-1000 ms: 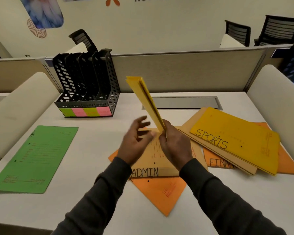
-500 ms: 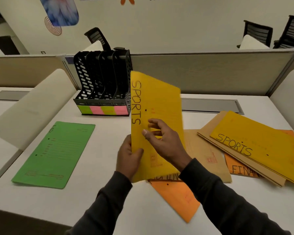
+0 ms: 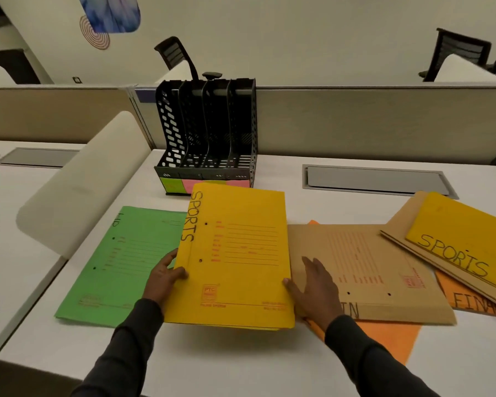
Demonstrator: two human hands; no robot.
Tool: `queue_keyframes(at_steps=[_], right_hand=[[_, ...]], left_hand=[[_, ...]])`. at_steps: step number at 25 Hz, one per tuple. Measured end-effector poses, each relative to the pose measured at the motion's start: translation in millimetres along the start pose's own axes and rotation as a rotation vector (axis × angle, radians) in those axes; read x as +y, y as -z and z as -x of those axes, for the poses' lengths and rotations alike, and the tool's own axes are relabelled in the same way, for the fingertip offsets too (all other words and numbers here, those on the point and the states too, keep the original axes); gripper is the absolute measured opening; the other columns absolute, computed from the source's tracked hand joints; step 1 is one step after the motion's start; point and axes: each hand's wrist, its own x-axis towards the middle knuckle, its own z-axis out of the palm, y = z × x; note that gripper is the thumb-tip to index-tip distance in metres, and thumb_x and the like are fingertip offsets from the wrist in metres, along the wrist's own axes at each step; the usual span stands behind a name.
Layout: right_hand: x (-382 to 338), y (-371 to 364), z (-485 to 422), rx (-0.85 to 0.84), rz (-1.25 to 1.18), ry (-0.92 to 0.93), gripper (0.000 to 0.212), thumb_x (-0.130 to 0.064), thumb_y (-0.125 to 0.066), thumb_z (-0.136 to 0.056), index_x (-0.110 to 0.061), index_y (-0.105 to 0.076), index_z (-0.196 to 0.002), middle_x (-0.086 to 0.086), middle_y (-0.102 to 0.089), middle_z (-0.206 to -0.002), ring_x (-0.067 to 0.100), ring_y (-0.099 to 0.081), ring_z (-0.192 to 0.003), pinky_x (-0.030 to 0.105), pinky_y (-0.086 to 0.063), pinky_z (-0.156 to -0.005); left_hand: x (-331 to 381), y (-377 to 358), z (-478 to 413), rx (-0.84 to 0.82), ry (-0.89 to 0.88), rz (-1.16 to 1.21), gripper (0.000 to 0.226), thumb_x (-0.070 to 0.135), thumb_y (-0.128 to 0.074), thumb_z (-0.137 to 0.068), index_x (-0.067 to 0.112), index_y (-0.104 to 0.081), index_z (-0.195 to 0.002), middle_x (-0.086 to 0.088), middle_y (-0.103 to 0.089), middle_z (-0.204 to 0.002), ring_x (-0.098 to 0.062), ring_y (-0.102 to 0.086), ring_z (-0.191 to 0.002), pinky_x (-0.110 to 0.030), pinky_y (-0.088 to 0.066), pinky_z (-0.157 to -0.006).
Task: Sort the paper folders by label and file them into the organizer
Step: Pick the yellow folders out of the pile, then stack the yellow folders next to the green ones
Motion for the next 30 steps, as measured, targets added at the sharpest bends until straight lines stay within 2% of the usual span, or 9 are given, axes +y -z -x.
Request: queue_keyframes(at_steps=[3,6,9,13,17,22,25,28,30], right_hand=[[-3.2,-21.6,0.9,0.025,0.179,-0.003,0.078,-0.059,-0.047,-0.095,-0.018,-0.020,-0.156,0.012,-0.014,-0.165,0.030,-0.015,-0.151,0.048,-0.019,-0.122],[0.0,-35.7,3.0,0.007,0.350,-0.003,0.078,-0.060,-0.044,-0.095,-0.020,-0.016,-0.156,0.013,-0.005,-0.166,0.032,-0.007,-0.153,0.050,-0.012,-0.123],[5.6,-45.9,5.9,-0.007,0.444,0.001,0.082,-0.063,-0.039,-0.095,-0.020,-0.009,-0.158,0.014,0.003,-0.166,0.033,0.001,-0.153,0.050,-0.006,-0.124],[10.5,-50.8,6.4,0.004,0.467,0.003,0.082,-0.066,-0.033,-0.095,-0.022,-0.005,-0.159,0.012,0.008,-0.166,0.031,0.005,-0.154,0.050,-0.001,-0.123],[15.7,-51.6,7.8,0.002,0.496,0.004,0.082,-0.070,-0.028,-0.094,-0.026,-0.002,-0.159,0.008,0.010,-0.167,0.028,0.006,-0.154,0.050,0.002,-0.122],[24.5,-39.7,10.1,-0.033,0.504,0.033,0.089,-0.073,-0.035,-0.090,-0.028,0.001,-0.158,0.005,0.013,-0.167,0.027,0.008,-0.154,0.049,0.004,-0.123],[36.6,-27.5,18.5,-0.076,0.534,0.033,0.101,-0.078,-0.040,-0.080,-0.032,0.007,-0.157,0.007,0.017,-0.166,0.034,0.011,-0.152,0.054,0.005,-0.120],[50.4,-20.3,29.5,-0.105,0.574,0.055,0.102,-0.078,-0.038,-0.079,-0.034,0.013,-0.156,0.008,0.021,-0.164,0.038,0.012,-0.152,0.058,0.004,-0.119],[58.5,-15.5,33.4,-0.107,0.626,0.090,0.095,-0.074,-0.036,-0.086,-0.032,0.013,-0.156,0.010,0.016,-0.165,0.038,0.007,-0.152,0.058,-0.001,-0.121]], left_hand=[[-20.9,25.8,-26.8,0.007,0.041,-0.187,0.051,0.001,-0.058,-0.090,0.025,-0.052,-0.135,-0.018,-0.067,-0.115,-0.031,-0.065,-0.086,-0.046,-0.053,-0.085],[-40.0,23.7,-45.1,0.093,-0.047,-0.745,0.061,0.022,-0.062,-0.092,0.013,-0.038,-0.148,-0.020,-0.056,-0.129,-0.036,-0.057,-0.109,-0.045,-0.047,-0.096],[-49.6,-3.2,-44.6,0.218,-0.224,-1.062,0.078,0.051,-0.053,-0.091,0.016,-0.026,-0.154,-0.019,-0.042,-0.141,-0.037,-0.046,-0.125,-0.048,-0.040,-0.102],[-71.0,-33.9,-40.6,0.149,-0.199,-1.252,0.089,0.076,-0.020,-0.088,0.027,0.011,-0.157,-0.018,0.007,-0.164,-0.041,-0.003,-0.151,-0.060,-0.010,-0.118],[-90.2,-28.7,-41.3,0.128,-0.322,-1.280,0.095,0.081,-0.001,-0.079,0.025,0.013,-0.155,-0.023,0.017,-0.162,-0.045,0.011,-0.150,-0.060,-0.001,-0.120],[-88.6,-27.7,-41.4,0.105,-0.349,-1.310,0.099,0.081,0.005,-0.076,0.023,0.009,-0.156,-0.024,0.015,-0.162,-0.046,0.010,-0.149,-0.060,0.001,-0.120],[-80.0,-37.4,-30.8,0.108,-0.411,-1.286,0.105,0.079,0.016,-0.075,0.018,-0.003,-0.158,-0.025,0.005,-0.163,-0.044,0.004,-0.150,-0.059,0.002,-0.120],[-77.9,-74.3,-8.3,-0.040,-0.543,-1.259,0.103,0.080,0.012,-0.077,0.020,-0.008,-0.157,-0.018,0.004,-0.164,-0.040,0.007,-0.151,-0.054,0.008,-0.120],[-83.7,-112.5,7.3,-0.167,-0.593,-1.318,0.093,0.079,-0.001,-0.082,0.025,-0.002,-0.157,-0.013,0.013,-0.164,-0.038,0.014,-0.151,-0.055,0.011,-0.119]])
